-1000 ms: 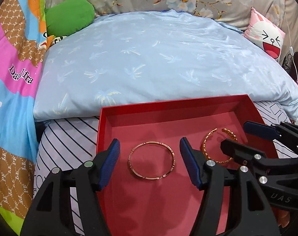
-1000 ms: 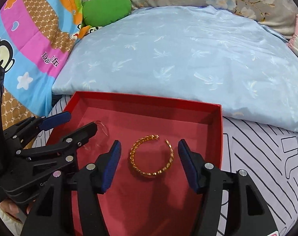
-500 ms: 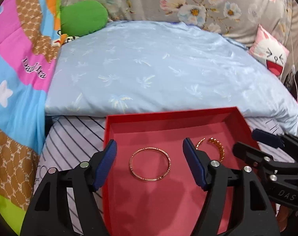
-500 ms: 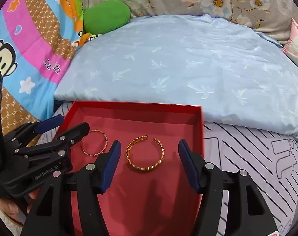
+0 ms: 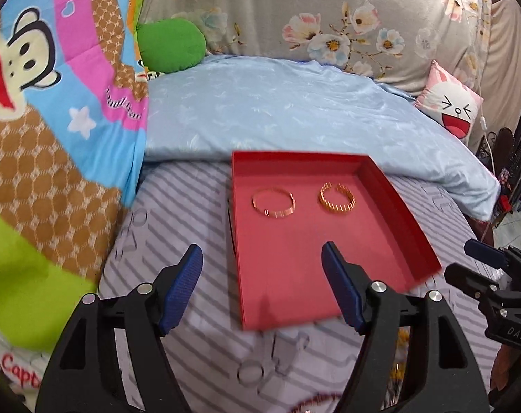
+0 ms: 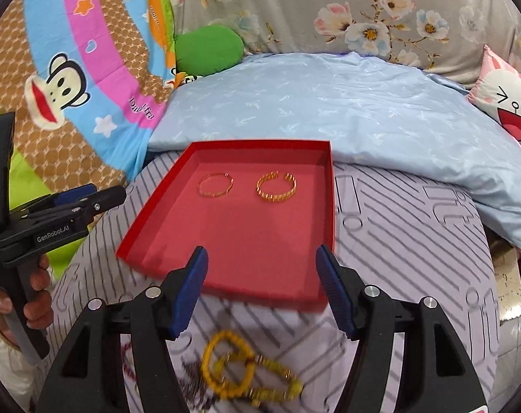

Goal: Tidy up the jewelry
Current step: 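Move both grippers back over the beaded bracelets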

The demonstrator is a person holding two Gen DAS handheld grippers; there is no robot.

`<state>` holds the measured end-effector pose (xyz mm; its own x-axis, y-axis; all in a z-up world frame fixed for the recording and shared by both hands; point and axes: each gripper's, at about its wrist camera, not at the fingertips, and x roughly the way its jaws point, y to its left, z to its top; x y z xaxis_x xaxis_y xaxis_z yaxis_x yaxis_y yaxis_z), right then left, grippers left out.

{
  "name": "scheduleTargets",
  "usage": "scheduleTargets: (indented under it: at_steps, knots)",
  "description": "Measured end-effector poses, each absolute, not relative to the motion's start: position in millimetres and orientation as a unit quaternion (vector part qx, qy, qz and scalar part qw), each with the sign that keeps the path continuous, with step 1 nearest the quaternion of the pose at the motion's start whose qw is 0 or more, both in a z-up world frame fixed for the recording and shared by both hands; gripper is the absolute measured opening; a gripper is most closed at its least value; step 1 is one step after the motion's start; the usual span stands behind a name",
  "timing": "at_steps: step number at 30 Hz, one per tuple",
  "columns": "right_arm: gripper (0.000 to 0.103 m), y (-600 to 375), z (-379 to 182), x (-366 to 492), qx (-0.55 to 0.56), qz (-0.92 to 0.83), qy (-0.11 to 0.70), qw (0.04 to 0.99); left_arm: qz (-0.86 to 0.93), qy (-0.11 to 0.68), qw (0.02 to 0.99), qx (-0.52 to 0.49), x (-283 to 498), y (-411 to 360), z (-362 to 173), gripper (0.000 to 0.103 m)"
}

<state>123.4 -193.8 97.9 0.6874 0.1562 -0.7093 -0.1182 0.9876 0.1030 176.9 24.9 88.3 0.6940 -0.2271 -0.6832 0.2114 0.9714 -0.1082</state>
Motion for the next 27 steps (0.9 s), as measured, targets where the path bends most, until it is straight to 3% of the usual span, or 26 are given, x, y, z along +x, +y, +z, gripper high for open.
scheduleTargets:
  at_steps: [12, 27]
  knots:
    - [0.063, -178.6, 61.8, 34.7, 0.03, 0.043, 0.398, 0.916, -0.101, 0.39, 0.915, 0.006, 77.3, 18.9, 40.9, 0.068]
    - [0.063, -186.6, 27.1, 9.9, 0.054, 0.03, 0.418, 0.906, -0.086, 0.406, 0.91, -0.004, 49.1, 9.4, 6.2, 0.068]
